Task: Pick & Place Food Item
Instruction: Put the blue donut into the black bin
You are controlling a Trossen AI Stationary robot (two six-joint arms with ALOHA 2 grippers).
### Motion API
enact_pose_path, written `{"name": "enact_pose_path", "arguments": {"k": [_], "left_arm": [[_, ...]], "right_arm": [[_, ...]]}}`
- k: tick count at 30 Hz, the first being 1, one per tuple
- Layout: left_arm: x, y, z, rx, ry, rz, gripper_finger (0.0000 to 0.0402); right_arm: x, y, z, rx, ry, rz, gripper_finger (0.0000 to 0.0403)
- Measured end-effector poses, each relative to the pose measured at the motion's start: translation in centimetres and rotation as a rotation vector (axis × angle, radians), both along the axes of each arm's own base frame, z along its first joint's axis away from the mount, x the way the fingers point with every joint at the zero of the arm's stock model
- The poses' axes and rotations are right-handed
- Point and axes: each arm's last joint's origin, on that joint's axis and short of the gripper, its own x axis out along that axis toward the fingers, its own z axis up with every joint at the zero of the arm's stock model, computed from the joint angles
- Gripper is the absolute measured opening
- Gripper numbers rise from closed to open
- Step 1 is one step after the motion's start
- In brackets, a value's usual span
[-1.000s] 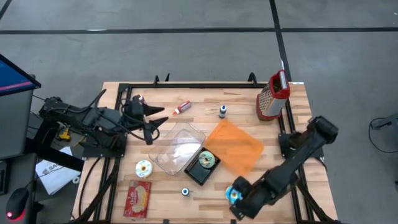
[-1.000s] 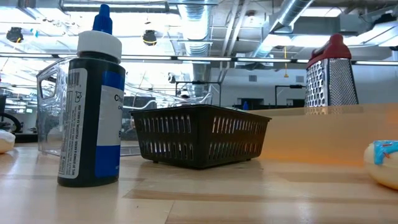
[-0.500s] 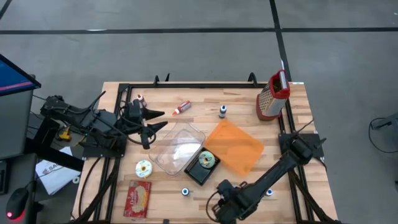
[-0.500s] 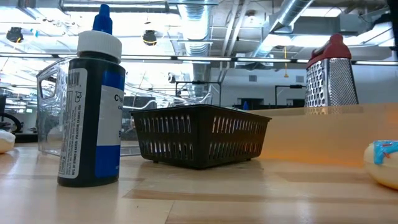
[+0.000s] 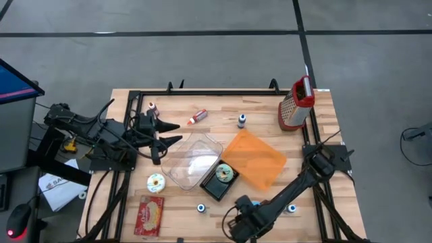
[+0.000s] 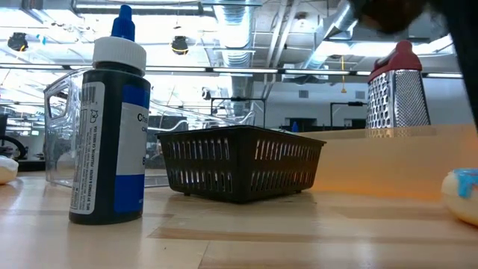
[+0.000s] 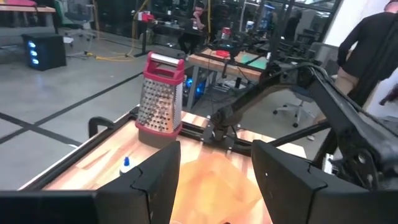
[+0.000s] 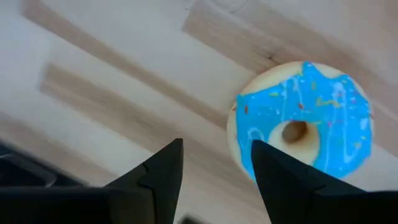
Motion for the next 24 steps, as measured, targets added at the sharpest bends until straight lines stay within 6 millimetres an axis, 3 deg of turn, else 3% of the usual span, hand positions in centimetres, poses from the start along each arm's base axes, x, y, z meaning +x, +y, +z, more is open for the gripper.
{"name": "enact_pose_path", "arguments": {"k": [10,24], "left_arm": [[0.0,0.0,0.0,0.001,0.001,-0.003,0.0195],[0.0,-0.1,0.0,-0.002,0.003,-0.026,0.0195]], "right_arm": [[-2.5,0.0,1.0,-0.109,0.090,-0.091,0.0182],[-3.1,-1.2,-0.3,-0.180,0.158,-0.141,0.0182]]}}
